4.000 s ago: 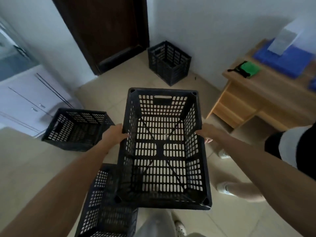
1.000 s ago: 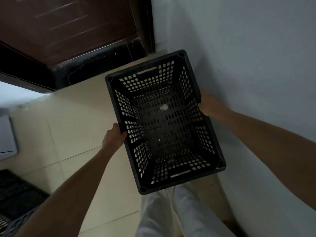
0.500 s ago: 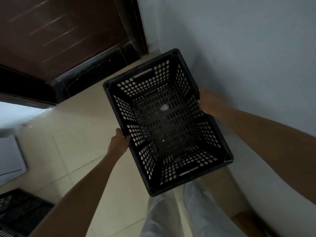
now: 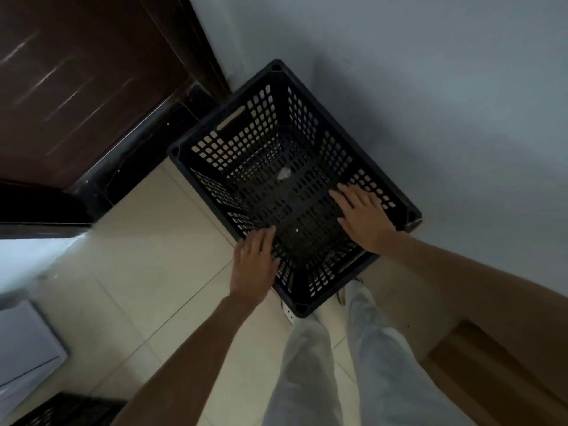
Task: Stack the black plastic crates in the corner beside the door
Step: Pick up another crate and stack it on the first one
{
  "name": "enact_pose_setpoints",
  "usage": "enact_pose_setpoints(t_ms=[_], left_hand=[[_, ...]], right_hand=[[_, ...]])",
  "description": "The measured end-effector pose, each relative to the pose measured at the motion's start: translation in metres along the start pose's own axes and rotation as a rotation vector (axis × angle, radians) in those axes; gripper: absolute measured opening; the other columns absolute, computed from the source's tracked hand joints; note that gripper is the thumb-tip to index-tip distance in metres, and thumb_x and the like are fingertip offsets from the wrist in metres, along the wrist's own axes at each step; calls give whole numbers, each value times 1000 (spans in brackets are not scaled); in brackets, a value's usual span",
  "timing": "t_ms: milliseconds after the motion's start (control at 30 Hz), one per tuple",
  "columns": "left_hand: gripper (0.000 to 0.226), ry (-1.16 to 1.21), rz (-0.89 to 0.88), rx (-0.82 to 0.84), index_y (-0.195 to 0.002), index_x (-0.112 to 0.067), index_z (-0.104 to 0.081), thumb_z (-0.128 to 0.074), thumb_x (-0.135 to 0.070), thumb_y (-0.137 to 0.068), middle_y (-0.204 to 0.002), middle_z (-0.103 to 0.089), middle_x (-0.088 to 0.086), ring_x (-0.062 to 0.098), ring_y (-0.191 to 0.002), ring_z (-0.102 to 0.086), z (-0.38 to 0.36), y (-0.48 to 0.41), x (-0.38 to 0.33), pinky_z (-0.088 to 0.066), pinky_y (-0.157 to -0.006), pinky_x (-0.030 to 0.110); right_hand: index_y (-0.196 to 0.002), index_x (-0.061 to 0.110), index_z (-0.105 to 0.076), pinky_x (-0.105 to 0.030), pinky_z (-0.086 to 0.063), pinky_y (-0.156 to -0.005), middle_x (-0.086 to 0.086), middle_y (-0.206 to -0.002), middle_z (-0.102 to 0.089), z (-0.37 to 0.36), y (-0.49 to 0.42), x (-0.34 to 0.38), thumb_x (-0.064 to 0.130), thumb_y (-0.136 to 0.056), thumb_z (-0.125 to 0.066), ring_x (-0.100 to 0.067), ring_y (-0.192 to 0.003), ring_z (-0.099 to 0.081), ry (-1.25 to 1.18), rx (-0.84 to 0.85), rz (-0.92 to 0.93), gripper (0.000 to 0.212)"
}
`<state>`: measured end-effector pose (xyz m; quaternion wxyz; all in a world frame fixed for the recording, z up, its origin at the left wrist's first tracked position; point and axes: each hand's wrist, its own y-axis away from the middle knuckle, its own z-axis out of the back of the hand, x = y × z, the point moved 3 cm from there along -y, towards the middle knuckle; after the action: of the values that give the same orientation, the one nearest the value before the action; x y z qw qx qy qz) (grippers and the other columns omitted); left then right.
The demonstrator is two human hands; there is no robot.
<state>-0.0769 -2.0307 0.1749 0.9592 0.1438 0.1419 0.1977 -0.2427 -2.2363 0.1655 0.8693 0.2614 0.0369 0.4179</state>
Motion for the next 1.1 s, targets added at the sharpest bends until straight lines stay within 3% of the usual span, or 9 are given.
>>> enact_pose_setpoints(t_ms=[133,233,333,500,667,933,1100], left_hand=[[65,28,-181,98,-151,-16,-28,-32,-48,-94,-145,-48,4,25,-136,-44,-37,26,-62,-36,-112,45],[72,31,-202,166,-152,-12,-28,-32,-51,-91,-148,-46,4,23,-136,-45,-61,41,-91,-40,-110,45],[76,-9,-141,190,-151,-10,-31,-27,-54,-89,-147,-49,5,22,-133,-50,-73,41,-101,-42,-108,48],[73,-65,-117,123,-153,-14,-28,-3,-57,-99,-150,-45,5,23,-138,-44,-83,33,-103,-31,-112,56],[72,-58,-202,92,-155,-20,-20,-24,-61,-96,-153,-40,5,26,-141,-40,-90,20,-113,-29,-114,57],[70,-11,-225,63,-155,-20,-20,-29,-60,-98,-152,-42,1,22,-138,-43,-91,16,-113,-39,-109,50],[72,-7,-232,68,-154,-20,-22,-34,-61,-96,-152,-42,0,22,-139,-42,-91,16,-111,-40,-108,50]], right_hand=[[-138,17,-48,-43,-29,-112,-5,-145,-48,-47,47,12,45,-95,-35,-26,-136,-43,31,39,-9,53],[-127,17,-60,-44,-24,-110,-4,-134,-59,-69,66,9,54,-95,-24,-26,-128,-52,11,67,-75,61],[-128,21,-59,-48,-21,-112,-2,-138,-56,-75,73,-1,56,-98,-14,-25,-133,-47,-18,28,-100,65],[-137,26,-50,-54,-16,-114,0,-149,-44,-79,70,-13,61,-93,-27,-25,-142,-32,31,-51,74,61],[-143,26,-42,-55,-13,-115,0,-153,-37,-84,69,-22,72,-89,-16,-24,-144,-23,46,-48,127,76],[-147,27,-36,-55,-16,-115,3,-155,-33,-87,62,-23,73,-88,-17,-24,-144,-28,25,-30,152,78],[-150,30,-27,-52,-7,-115,1,-154,-35,-86,62,-23,75,-86,-6,-25,-143,-29,17,29,104,81]])
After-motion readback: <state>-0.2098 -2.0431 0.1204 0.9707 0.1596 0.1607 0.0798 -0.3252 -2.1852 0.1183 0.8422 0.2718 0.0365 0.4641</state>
